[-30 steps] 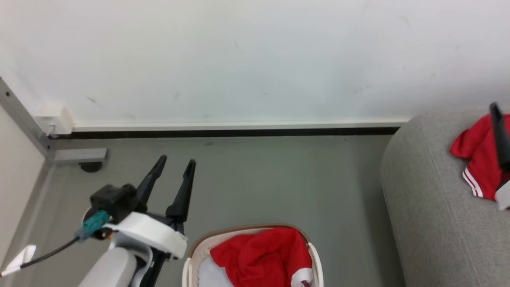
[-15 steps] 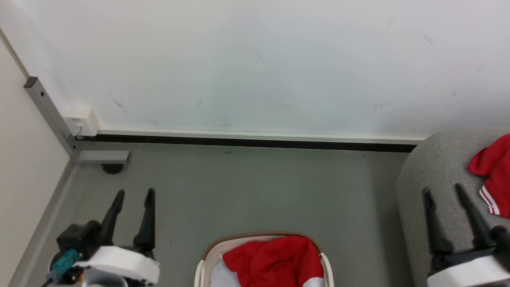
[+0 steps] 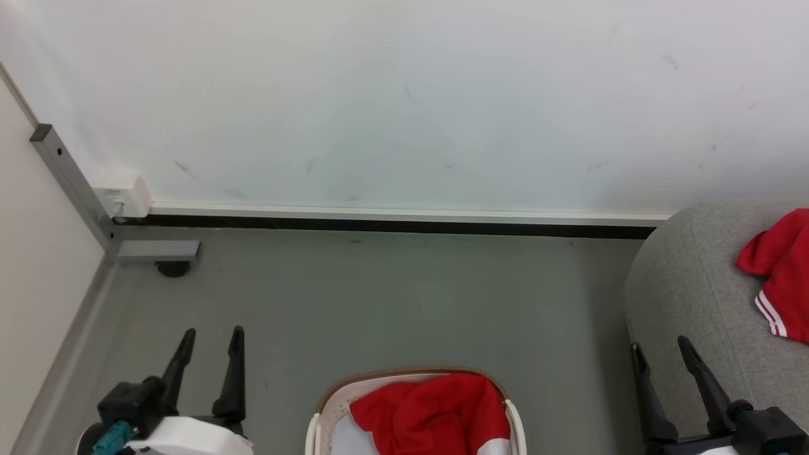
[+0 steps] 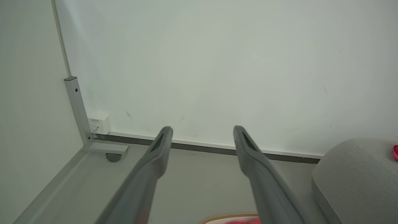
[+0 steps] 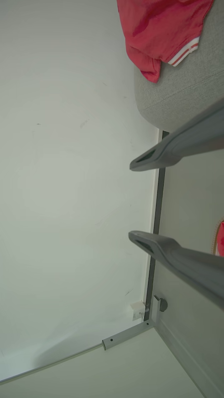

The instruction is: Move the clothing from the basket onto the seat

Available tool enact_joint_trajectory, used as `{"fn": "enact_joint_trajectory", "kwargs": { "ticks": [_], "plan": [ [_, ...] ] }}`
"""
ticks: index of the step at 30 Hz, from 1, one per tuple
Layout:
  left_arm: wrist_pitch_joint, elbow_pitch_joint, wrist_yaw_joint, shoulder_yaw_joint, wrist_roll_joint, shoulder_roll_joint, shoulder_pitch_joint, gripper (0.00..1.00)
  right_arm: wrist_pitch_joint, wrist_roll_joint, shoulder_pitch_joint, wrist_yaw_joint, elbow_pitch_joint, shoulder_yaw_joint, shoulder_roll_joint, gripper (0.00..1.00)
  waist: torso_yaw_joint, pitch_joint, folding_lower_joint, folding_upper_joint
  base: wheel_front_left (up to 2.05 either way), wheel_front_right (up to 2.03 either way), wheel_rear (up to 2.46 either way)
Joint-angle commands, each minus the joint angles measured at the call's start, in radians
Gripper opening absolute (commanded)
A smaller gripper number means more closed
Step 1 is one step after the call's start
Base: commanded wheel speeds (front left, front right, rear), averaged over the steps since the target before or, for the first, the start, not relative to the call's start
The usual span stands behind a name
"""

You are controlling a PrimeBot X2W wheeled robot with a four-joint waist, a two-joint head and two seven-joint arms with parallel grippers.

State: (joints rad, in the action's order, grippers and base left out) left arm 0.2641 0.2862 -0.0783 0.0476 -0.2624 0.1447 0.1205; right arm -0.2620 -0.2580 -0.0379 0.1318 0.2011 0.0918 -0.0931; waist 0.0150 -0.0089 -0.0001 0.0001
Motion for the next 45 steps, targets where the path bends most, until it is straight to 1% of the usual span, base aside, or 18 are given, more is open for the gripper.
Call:
{"fn": "enact_joint_trajectory", "kwargs": {
  "ticks": [1, 10, 30, 38, 40, 45],
  "plan": [
    [0.000, 0.002, -0.004, -0.006, 0.012, 0.002, 0.008, 1.00, -0.003, 0.007, 0.006, -0.002, -0.006, -0.005, 0.000, 1.00, -0.001, 0.001, 0.0001, -0.0001, 0.00, 0.00, 0.00],
    [0.000, 0.007, -0.033, -0.043, 0.057, -0.024, 0.010, 1.00, -0.004, 0.020, -0.019, -0.002, -0.015, -0.003, 0.021, 1.00, -0.008, 0.004, 0.0001, -0.0001, 0.00, 0.00, 0.00],
    [0.000, 0.006, -0.052, -0.087, 0.095, -0.048, 0.011, 1.00, -0.004, 0.002, -0.038, -0.002, 0.002, 0.008, 0.037, 1.00, -0.027, 0.013, 0.0001, -0.0001, 0.00, 0.00, 0.00],
    [0.000, 0.003, -0.053, -0.081, 0.088, -0.043, 0.018, 1.00, -0.004, 0.001, -0.069, -0.002, 0.010, 0.011, 0.038, 1.00, -0.088, 0.051, 0.0001, -0.0001, 0.00, 0.00, 0.00],
    [0.000, 0.002, -0.053, -0.084, 0.081, -0.032, 0.027, 1.00, -0.002, 0.008, -0.088, -0.002, 0.017, 0.026, 0.035, 1.00, -0.113, 0.076, 0.0001, -0.0001, 0.00, 0.00, 0.00],
    [0.000, 0.017, -0.053, -0.048, 0.059, -0.003, 0.057, 1.00, -0.002, 0.020, -0.140, -0.002, 0.034, 0.027, 0.025, 1.00, -0.164, 0.134, 0.0001, -0.0001, 0.00, 0.00, 0.00]
  ]
}}
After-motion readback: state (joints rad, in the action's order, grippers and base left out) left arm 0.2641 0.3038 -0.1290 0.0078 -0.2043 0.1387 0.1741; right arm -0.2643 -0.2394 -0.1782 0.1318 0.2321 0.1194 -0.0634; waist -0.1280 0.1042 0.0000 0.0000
